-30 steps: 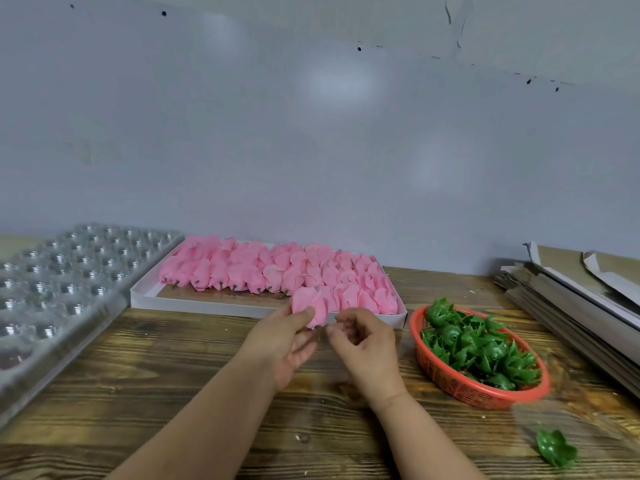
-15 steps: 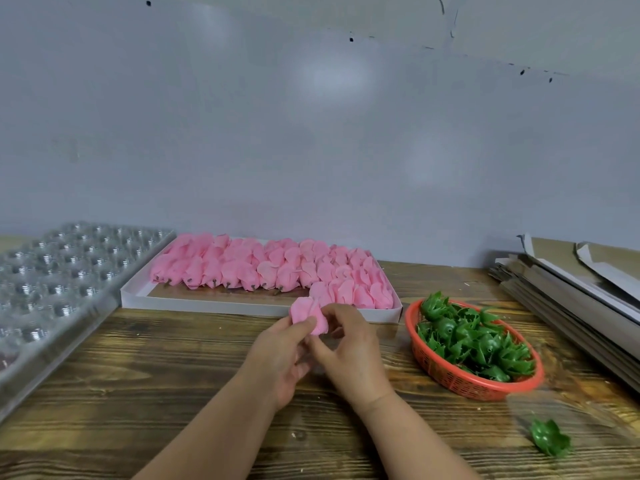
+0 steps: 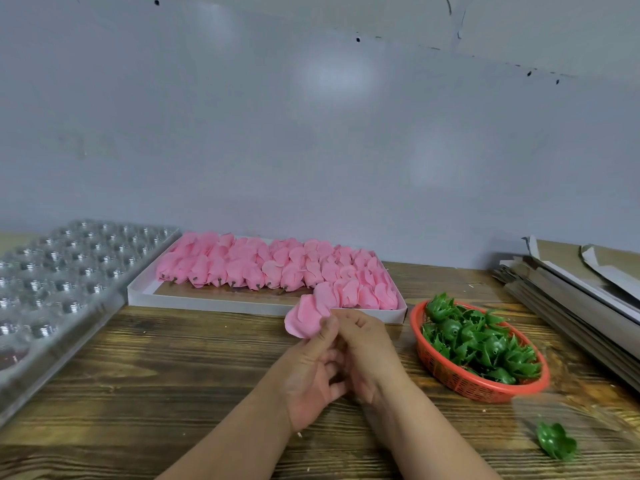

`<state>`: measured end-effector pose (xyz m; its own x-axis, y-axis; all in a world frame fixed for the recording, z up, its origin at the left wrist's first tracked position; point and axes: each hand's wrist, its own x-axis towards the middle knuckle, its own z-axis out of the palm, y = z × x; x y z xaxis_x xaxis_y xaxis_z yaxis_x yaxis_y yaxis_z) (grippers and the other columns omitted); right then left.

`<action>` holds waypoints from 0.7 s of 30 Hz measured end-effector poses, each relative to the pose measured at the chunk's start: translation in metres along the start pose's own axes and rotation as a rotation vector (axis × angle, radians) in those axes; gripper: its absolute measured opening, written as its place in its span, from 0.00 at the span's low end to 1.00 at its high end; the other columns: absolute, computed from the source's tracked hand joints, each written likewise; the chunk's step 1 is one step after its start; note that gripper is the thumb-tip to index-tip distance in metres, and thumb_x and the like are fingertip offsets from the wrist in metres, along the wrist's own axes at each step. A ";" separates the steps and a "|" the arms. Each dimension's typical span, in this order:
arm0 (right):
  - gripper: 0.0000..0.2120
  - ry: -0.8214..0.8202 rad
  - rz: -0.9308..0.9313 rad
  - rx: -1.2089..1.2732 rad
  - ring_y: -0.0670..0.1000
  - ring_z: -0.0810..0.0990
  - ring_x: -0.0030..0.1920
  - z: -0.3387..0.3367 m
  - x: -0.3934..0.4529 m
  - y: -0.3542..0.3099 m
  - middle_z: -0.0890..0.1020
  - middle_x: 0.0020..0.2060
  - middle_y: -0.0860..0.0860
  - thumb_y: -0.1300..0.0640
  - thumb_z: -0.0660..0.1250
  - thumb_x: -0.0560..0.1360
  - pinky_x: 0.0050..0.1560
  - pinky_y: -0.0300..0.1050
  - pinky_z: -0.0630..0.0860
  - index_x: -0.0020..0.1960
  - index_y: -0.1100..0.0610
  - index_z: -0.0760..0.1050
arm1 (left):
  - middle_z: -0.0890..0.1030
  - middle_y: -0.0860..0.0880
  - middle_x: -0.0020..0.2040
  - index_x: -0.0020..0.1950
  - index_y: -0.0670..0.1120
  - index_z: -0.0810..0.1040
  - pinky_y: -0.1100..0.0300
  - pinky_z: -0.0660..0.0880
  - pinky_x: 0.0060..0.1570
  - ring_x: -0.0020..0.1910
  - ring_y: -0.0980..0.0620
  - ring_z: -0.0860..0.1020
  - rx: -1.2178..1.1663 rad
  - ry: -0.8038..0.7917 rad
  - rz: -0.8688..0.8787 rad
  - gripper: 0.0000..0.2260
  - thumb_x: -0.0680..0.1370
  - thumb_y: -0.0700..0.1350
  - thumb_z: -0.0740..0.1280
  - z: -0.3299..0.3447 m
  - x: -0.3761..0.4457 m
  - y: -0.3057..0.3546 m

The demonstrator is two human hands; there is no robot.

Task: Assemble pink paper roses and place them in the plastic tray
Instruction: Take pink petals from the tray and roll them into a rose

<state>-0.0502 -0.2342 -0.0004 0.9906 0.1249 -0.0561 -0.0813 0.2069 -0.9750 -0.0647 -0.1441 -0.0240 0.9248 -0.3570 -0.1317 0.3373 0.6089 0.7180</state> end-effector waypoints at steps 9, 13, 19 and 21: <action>0.14 -0.111 0.132 0.118 0.50 0.77 0.25 0.000 0.002 0.001 0.79 0.28 0.56 0.57 0.65 0.75 0.28 0.39 0.76 0.34 0.59 0.82 | 0.79 0.50 0.29 0.32 0.46 0.85 0.61 0.74 0.40 0.27 0.58 0.76 0.021 0.093 0.079 0.10 0.66 0.52 0.70 -0.003 0.002 0.001; 0.13 -0.111 0.207 0.154 0.50 0.77 0.23 -0.002 0.005 0.001 0.77 0.26 0.57 0.61 0.63 0.74 0.24 0.38 0.76 0.34 0.63 0.82 | 0.81 0.46 0.33 0.34 0.44 0.85 0.62 0.77 0.36 0.30 0.55 0.80 -0.001 0.118 0.101 0.08 0.66 0.48 0.72 -0.006 0.003 0.003; 0.09 -0.130 0.210 0.165 0.50 0.77 0.23 -0.004 0.007 0.002 0.77 0.24 0.57 0.64 0.61 0.73 0.23 0.39 0.76 0.37 0.63 0.77 | 0.77 0.44 0.35 0.44 0.39 0.81 0.63 0.73 0.31 0.31 0.54 0.73 -0.115 0.121 0.104 0.11 0.68 0.46 0.72 -0.006 0.006 0.006; 0.05 -0.151 0.090 0.101 0.50 0.78 0.24 -0.002 0.006 0.004 0.78 0.25 0.57 0.64 0.65 0.72 0.25 0.38 0.76 0.37 0.60 0.75 | 0.74 0.48 0.28 0.42 0.40 0.79 0.68 0.65 0.22 0.22 0.59 0.68 -0.170 0.117 0.113 0.11 0.68 0.47 0.71 -0.007 0.006 0.009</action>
<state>-0.0449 -0.2344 -0.0055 0.9516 0.2898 -0.1020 -0.1872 0.2836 -0.9405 -0.0545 -0.1360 -0.0231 0.9691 -0.2012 -0.1426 0.2462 0.7544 0.6085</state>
